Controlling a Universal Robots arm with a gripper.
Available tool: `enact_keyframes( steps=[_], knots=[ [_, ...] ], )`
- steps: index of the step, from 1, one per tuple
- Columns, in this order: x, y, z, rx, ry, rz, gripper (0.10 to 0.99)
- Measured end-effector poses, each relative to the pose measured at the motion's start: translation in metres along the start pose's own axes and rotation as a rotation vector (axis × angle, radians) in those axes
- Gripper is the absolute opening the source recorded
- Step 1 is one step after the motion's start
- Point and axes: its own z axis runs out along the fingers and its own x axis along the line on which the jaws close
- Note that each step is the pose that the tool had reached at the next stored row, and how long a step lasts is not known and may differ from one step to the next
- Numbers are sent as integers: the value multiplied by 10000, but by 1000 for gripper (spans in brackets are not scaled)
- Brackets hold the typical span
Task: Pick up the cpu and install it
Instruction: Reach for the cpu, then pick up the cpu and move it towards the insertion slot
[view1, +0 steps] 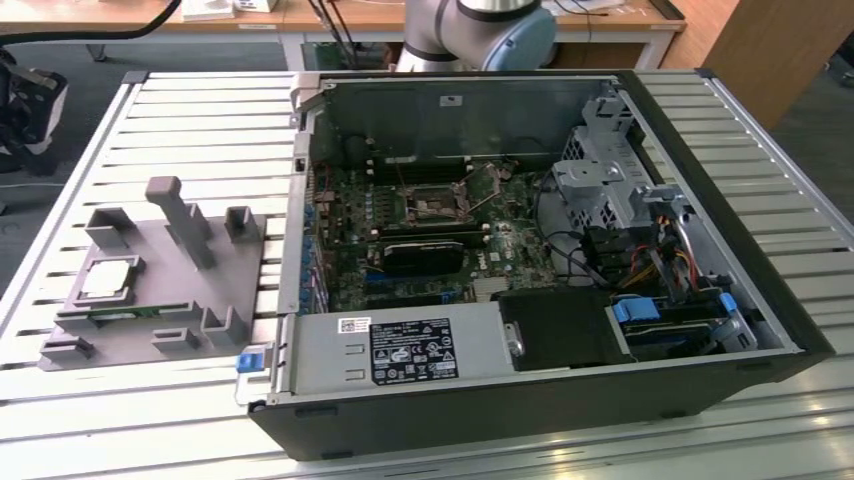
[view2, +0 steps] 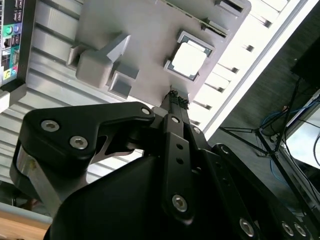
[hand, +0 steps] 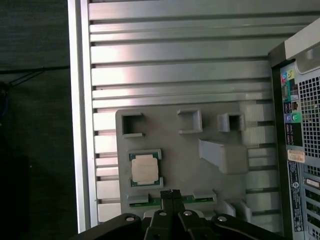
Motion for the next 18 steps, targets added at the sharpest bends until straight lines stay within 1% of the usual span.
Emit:
enact_keyframes(
  steps=[5,9,13,18],
  knots=[
    [183,-14,3,0,0,0,106],
    [301,-23,7,0,0,0,106],
    [380,-30,10,0,0,0,106],
    [413,-33,21,-1,0,0,106]
  ],
)
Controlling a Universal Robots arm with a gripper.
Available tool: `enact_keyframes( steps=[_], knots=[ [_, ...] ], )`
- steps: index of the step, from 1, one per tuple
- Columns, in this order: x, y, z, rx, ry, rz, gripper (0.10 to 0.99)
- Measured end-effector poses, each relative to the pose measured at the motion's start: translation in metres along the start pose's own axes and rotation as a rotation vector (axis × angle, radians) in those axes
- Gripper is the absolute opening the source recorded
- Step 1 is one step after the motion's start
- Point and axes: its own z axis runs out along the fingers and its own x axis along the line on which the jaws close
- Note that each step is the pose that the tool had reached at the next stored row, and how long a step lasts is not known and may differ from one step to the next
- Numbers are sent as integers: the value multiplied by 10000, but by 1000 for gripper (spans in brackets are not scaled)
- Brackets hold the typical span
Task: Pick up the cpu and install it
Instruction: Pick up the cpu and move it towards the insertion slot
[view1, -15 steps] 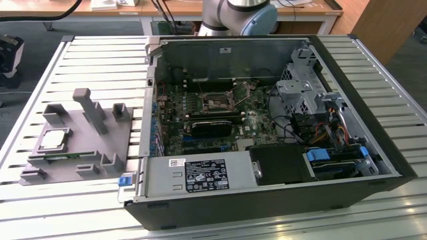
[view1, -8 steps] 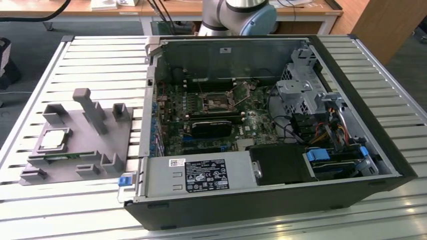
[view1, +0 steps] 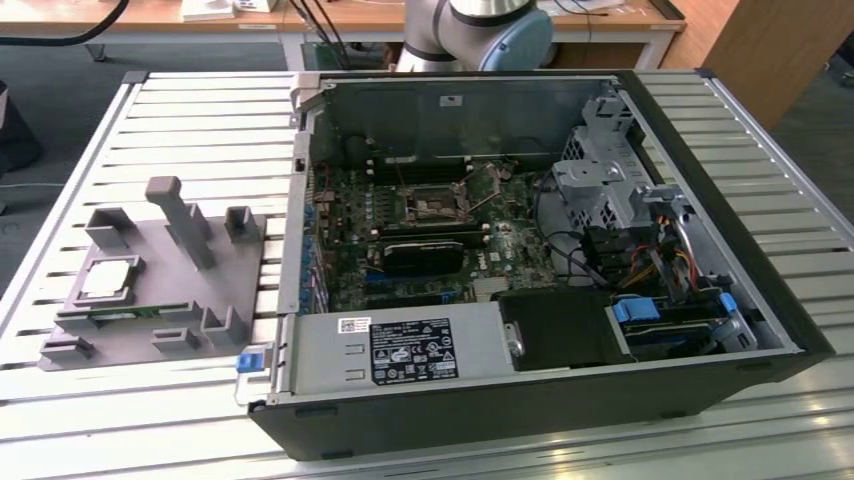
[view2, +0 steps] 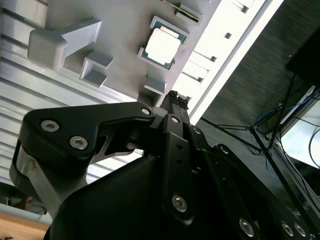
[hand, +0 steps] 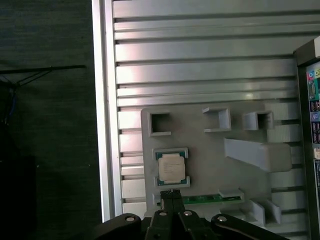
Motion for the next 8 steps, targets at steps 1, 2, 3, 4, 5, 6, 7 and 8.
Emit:
enact_keyframes(
  steps=[1,2,3,4,5,6,7,8],
  knots=[
    [0,0,2,1,2,0,106],
    [2,-2,7,1,1,-1,106],
    [4,-3,13,1,1,0,106],
    [6,-4,20,2,1,-1,106],
    [11,-5,26,4,3,0,106],
    [17,-7,31,4,2,0,106],
    [25,-8,38,3,-3,0,106],
    [33,-11,45,3,-7,1,106]
  ],
)
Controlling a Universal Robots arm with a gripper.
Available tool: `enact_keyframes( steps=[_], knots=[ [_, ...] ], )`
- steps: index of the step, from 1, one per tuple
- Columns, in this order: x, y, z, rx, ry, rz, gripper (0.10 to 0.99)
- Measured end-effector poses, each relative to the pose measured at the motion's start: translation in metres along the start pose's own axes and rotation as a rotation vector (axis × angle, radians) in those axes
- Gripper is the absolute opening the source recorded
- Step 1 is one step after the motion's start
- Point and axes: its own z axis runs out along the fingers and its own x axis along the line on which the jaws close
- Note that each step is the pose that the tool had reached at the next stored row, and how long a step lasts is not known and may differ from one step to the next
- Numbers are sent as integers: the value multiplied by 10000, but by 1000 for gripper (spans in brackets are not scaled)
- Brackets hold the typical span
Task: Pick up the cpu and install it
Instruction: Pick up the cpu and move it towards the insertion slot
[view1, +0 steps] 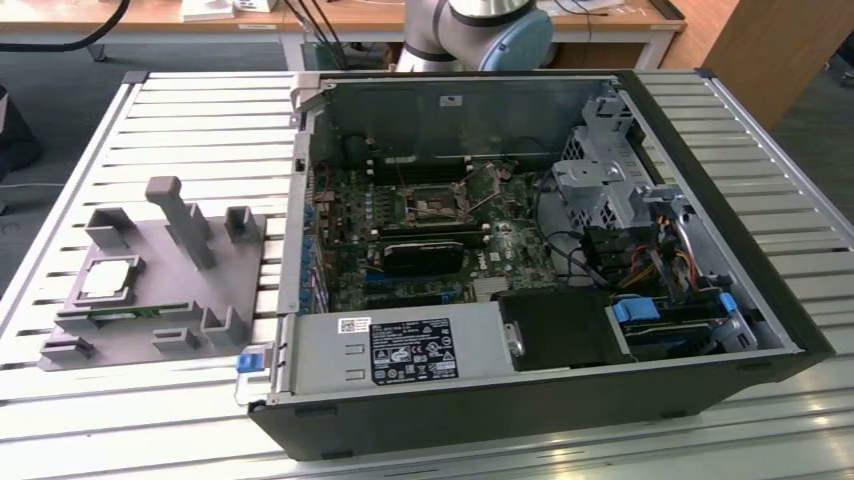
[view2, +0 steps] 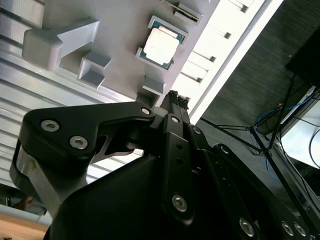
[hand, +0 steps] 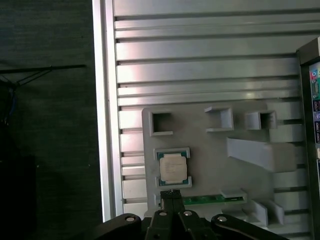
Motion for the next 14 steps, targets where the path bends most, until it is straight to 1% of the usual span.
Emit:
enact_keyframes(
  steps=[2,5,11,14],
  knots=[
    [18,-4,20,1,-7,-1,106],
    [38,-18,72,-2,-14,-1,106],
    [43,-41,179,0,-12,0,106],
    [44,-45,219,-3,-12,-1,106]
  ],
)
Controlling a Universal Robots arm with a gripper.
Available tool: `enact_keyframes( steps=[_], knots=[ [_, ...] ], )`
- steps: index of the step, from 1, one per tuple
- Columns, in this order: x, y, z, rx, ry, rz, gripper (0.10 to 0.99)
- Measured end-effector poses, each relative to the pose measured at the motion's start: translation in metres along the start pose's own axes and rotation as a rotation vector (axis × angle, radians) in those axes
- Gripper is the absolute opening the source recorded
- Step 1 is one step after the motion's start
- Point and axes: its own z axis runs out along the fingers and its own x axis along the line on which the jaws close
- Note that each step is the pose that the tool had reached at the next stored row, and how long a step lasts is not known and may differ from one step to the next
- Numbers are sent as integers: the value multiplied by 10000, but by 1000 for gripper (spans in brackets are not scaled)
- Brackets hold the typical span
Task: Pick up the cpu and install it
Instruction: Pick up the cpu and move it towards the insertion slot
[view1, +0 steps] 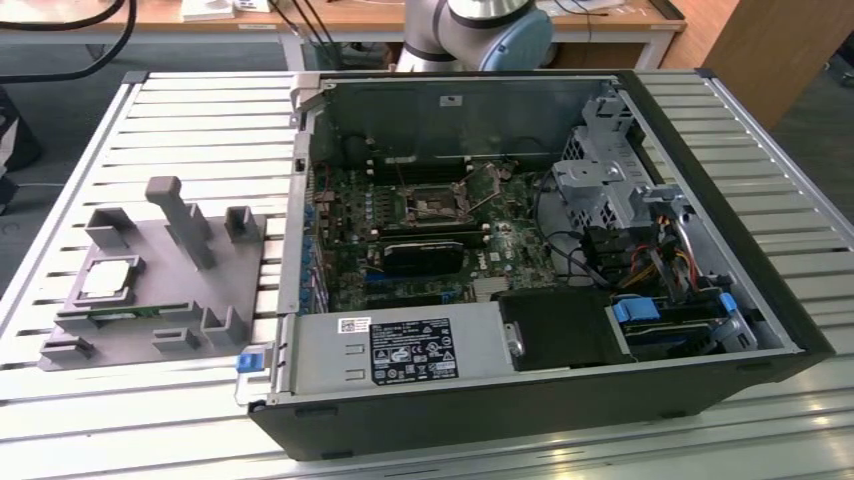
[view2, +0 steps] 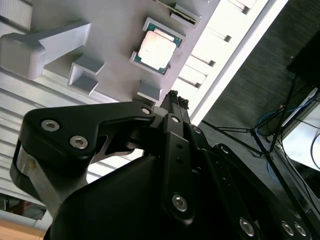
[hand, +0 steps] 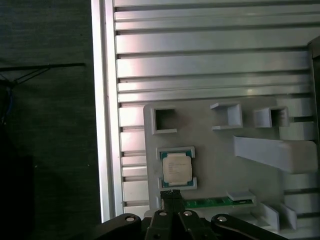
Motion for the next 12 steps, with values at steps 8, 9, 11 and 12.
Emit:
enact_keyframes(
  steps=[8,9,11,12],
  knots=[
    [4,-10,93,0,0,0,165],
    [4,-11,101,0,0,0,165],
    [5,-13,122,0,2,1,290],
    [4,-17,133,1,20,0,349]
  ],
)
